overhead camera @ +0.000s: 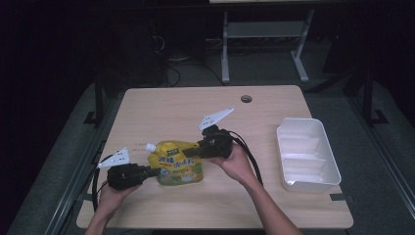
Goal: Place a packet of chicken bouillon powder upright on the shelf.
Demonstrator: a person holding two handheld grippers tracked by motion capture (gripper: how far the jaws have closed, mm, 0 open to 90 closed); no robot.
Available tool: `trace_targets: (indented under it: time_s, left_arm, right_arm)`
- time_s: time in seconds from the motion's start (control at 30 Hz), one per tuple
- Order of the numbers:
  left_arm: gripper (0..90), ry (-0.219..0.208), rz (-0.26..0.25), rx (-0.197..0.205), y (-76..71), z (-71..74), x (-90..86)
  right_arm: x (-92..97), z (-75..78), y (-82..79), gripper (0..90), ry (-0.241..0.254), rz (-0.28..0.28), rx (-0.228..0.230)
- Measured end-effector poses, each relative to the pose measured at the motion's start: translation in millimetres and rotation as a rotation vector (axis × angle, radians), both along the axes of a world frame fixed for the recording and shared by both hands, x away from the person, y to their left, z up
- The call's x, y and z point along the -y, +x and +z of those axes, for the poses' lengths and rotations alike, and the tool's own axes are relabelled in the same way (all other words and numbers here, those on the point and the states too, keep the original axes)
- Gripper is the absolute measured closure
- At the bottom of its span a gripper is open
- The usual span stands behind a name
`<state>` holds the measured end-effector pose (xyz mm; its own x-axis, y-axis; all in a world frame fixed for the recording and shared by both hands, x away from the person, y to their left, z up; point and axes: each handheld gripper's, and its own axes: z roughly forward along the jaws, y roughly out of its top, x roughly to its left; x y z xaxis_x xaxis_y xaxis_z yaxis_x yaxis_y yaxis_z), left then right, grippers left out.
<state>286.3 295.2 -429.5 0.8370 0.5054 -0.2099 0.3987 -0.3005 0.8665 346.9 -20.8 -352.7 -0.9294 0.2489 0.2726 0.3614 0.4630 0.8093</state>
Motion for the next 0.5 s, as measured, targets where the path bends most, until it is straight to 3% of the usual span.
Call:
trace_targets:
  time_s: [0.13,0.23,0.37,0.5]
  left_arm:
    - [82.3,0.002,-0.016,0.002,-0.8,0.2,3.9]
    - [81.7,0.014,-0.009,0.009,-1.2,0.4,5.9]
    - [70.8,0.023,0.008,0.011,-0.8,-0.3,5.0]
    - [65.3,0.037,0.013,0.017,-1.5,-0.8,5.7]
  right_arm:
    - [-2.3,-7.3,2.6,76.9,-0.016,0.006,-0.026]
    - [-2.2,-11.5,3.7,87.2,-0.025,0.018,-0.034]
    - [0.3,-10.7,3.0,89.4,-0.034,0.033,-0.05]
    - [7.2,-6.5,0.8,89.5,-0.034,0.026,-0.04]
